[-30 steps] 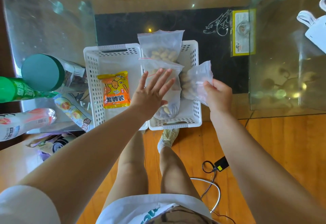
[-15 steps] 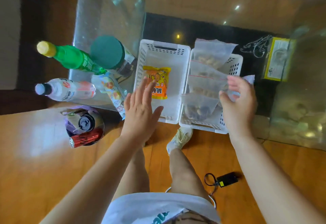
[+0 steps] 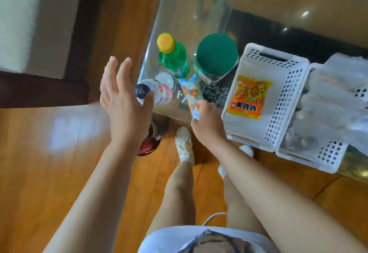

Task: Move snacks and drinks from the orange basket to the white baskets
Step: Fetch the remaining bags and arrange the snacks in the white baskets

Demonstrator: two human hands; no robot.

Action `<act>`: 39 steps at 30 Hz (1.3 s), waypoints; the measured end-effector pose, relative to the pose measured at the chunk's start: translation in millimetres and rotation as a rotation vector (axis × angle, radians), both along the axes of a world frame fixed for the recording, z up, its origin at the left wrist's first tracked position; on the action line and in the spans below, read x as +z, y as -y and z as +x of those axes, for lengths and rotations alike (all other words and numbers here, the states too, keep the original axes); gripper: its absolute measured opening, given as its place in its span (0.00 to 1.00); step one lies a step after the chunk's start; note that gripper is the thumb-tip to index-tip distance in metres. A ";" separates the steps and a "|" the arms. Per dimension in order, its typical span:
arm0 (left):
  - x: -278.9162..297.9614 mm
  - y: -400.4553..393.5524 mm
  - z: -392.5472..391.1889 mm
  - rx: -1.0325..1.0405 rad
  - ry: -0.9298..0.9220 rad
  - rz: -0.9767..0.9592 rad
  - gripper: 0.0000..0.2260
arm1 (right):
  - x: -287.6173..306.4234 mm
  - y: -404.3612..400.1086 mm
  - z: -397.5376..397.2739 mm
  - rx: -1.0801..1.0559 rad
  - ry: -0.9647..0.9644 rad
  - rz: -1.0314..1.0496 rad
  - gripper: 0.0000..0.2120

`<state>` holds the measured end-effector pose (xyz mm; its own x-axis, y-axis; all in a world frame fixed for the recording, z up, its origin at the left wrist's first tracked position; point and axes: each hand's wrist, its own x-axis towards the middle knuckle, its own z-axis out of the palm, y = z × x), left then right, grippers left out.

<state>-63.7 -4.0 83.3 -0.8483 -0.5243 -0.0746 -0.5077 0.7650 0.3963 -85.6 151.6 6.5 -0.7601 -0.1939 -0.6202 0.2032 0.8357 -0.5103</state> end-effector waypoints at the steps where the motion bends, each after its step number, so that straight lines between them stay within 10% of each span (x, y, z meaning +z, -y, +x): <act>1: -4.5 8.8 -2.8 -0.019 0.064 0.060 0.29 | -8.7 8.8 -1.1 0.007 0.018 0.052 0.20; 13: -16.2 34.6 -25.6 -0.048 0.238 0.514 0.14 | -59.2 24.5 -2.7 0.124 0.266 0.230 0.23; 30: -19.7 13.2 -17.9 0.103 0.190 0.487 0.14 | 59.8 -76.6 51.3 -0.382 0.089 -0.483 0.28; 39: -25.5 -22.3 -14.9 0.117 0.152 0.480 0.14 | 23.5 -121.2 12.3 -0.394 -0.224 0.184 0.30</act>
<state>-78.6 18.3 57.7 -0.7469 -0.4914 -0.4479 -0.6580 0.4492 0.6043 -73.3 272.8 30.0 -0.8723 0.2329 -0.4299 0.4243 0.7976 -0.4288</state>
